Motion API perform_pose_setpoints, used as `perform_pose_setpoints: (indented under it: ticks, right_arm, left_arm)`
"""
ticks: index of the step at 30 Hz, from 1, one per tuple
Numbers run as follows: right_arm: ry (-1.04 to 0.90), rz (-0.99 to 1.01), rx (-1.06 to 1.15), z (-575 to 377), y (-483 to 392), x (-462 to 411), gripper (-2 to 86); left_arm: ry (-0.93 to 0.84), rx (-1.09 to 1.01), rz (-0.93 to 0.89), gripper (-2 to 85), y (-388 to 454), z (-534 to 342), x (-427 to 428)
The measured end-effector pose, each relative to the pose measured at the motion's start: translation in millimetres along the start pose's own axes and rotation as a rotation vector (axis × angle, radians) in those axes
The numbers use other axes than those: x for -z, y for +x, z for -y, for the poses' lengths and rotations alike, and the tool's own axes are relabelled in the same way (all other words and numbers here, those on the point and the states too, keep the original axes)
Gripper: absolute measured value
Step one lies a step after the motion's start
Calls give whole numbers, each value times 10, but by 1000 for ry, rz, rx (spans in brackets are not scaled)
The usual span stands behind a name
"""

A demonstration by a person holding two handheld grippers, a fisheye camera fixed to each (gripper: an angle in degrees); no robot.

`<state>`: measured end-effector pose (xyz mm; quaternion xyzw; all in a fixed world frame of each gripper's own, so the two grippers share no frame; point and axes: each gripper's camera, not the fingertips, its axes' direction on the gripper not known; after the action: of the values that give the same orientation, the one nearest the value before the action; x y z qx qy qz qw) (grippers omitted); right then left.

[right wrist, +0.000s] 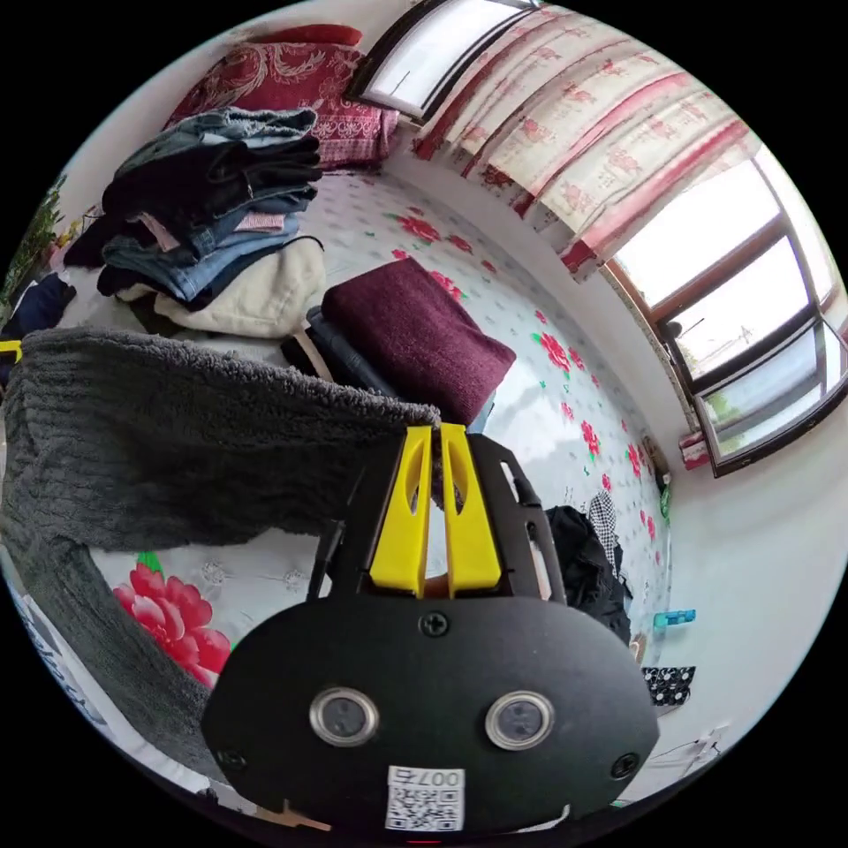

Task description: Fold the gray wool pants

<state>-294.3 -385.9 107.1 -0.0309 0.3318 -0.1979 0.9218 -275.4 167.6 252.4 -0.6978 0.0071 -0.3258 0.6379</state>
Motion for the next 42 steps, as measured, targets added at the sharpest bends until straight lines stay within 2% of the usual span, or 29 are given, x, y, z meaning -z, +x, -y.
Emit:
perform_pose_setpoints:
  ticks: [6, 10, 14, 18, 21, 26, 29, 30, 33, 35, 38, 42]
  right_arm:
    - [183, -13, -148, -1372, 670, 1507, -1]
    - [154, 53, -295, -2672, 864, 2000, 0]
    - [-83, 124, -449, -3895, 712, 1651, 1]
    - [-352, 228, -549, -4627, 496, 985, 1]
    - [-455, 252, -554, -4837, 474, 713, 3]
    - [-399, 282, -532, -4789, 897, 769, 16]
    - [-440, 296, -531, -4896, 1085, 752, 33]
    - [-436, 290, -548, -4941, 1131, 774, 37]
    - [-335, 329, -737, -5295, 1493, 1005, 52]
    - [-182, 446, -974, -5708, 1855, 1159, 66]
    - [-21, 563, -1244, -6133, 2252, 1110, 85]
    - [68, 613, -1423, -6282, 2570, 816, 101]
  left_arm:
    - [178, -196, -68, -1, 779, -788, 1367]
    - [128, -250, -115, -1, 1180, -1441, 1685]
    - [-134, -253, -109, 1, 1514, -2176, 1204]
    - [-379, -279, -58, 2, 1663, -2691, 382]
    - [-421, -314, -38, 4, 1646, -2690, 251]
    - [-397, -270, -77, 23, 1391, -2613, 365]
    - [-370, -90, -105, 48, 1068, -2694, 419]
    - [-302, 35, -143, 54, 885, -2743, 541]
    - [-70, 342, -258, 71, 443, -3006, 941]
    - [16, 474, -246, 82, 251, -3196, 1121]
    - [38, 588, -217, 87, -64, -3381, 1291]
    - [31, 703, -268, 107, -499, -3410, 1248]
